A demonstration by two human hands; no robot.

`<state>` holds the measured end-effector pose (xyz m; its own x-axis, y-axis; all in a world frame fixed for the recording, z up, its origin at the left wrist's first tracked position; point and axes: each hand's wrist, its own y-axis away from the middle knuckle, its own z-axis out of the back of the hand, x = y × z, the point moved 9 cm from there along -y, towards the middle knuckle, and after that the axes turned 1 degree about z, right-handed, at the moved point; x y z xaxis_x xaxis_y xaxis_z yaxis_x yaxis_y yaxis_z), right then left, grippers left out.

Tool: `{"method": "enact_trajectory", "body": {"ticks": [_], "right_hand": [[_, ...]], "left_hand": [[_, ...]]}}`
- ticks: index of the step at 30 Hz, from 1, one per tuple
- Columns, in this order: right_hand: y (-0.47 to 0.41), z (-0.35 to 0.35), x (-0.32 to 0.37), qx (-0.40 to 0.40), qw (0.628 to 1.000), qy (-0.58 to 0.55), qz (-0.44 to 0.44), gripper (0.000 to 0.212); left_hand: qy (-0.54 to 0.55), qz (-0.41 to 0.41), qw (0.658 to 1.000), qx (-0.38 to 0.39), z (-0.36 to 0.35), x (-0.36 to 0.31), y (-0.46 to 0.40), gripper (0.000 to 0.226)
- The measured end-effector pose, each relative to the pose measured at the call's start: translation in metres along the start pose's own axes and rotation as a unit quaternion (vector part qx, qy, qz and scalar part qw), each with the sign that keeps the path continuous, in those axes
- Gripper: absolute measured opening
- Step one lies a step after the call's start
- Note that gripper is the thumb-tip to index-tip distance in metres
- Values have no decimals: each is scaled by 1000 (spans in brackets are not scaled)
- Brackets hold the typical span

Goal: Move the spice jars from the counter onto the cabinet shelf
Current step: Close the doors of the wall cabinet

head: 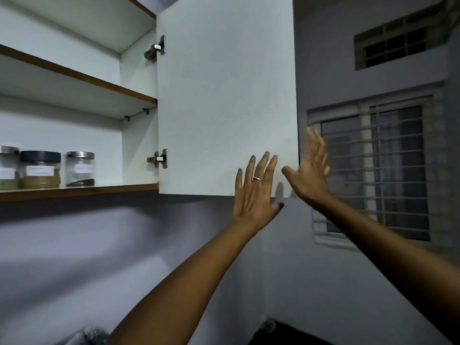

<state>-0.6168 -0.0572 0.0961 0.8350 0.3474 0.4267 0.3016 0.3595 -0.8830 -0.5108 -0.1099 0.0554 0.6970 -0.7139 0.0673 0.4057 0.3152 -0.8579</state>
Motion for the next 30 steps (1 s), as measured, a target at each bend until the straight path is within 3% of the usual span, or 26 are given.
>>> {"method": "enact_trajectory", "body": {"ticks": [5, 11, 18, 30], "right_hand": [[1, -20, -41, 65, 982, -166, -70, 96], [3, -39, -51, 118, 957, -256, -60, 65], [5, -42, -55, 77, 954, -282, -66, 61], [38, -32, -9, -5, 949, -314, -20, 53]], "left_hand": [[-37, 86, 996, 0, -35, 2, -15, 124], [-55, 88, 994, -36, -43, -6, -34, 123], [-75, 61, 994, -41, -43, -9, -35, 110], [13, 4, 997, -77, 2, -4, -8, 102]]}}
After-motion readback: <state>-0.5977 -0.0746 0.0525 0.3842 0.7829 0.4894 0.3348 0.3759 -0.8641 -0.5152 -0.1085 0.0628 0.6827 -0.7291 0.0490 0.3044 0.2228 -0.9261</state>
